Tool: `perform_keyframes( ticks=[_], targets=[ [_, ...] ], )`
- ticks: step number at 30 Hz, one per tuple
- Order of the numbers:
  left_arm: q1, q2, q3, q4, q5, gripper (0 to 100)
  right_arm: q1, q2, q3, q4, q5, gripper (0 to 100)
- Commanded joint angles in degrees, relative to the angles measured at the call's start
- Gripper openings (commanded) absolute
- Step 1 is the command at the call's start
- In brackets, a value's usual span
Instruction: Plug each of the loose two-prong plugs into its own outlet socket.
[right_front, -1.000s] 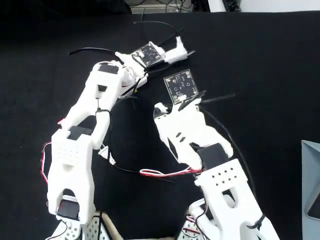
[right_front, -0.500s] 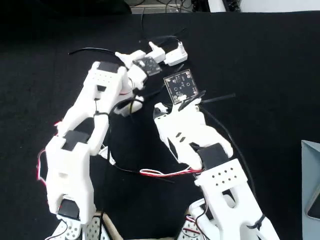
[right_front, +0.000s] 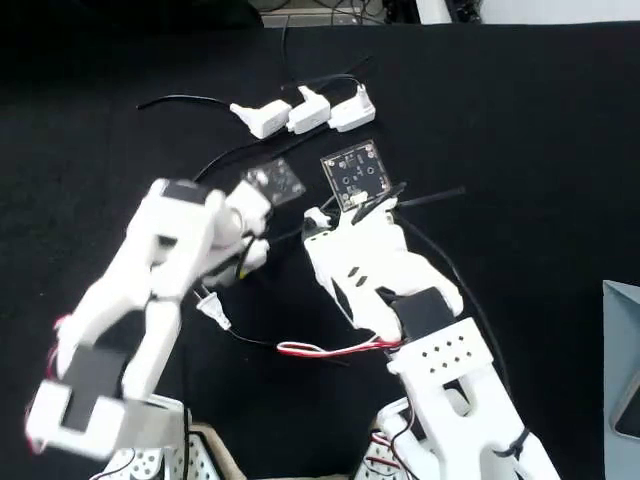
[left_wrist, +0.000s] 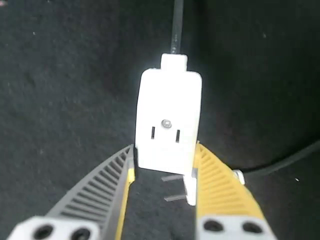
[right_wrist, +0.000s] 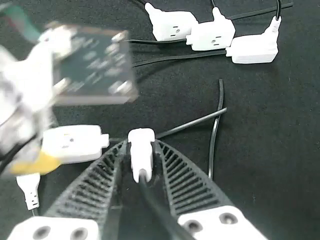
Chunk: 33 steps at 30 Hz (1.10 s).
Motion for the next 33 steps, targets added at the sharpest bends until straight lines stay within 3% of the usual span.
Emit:
perform_keyframes(
  ticks=[1,7,16,19,25,33],
  targets=[
    [-0.48,-18.99,14.02,-7.21,-0.62,8,-0.79,-1.36,-0.31,-0.79,0.35,1.2],
    [-2.07,-34.64,25.63,-14.07,-0.09,32,-0.79,-1.36,0.13,-0.97,0.35,1.2],
    [2.15,-39.56,30.2,-14.95,1.41,28,-0.88,-1.36,0.48,-1.14,0.35,1.2],
    [1.89,-38.86,31.08,-20.31,2.81,28,-0.88,-1.36,0.48,-1.14,0.35,1.2],
    [-0.04,-27.69,29.14,-28.57,2.99,28,-0.88,-1.36,0.57,-1.14,0.35,1.2],
    [-11.47,-0.7,8.84,-30.42,2.81,28,-0.88,-1.36,0.57,-1.14,0.35,1.2]
  ],
)
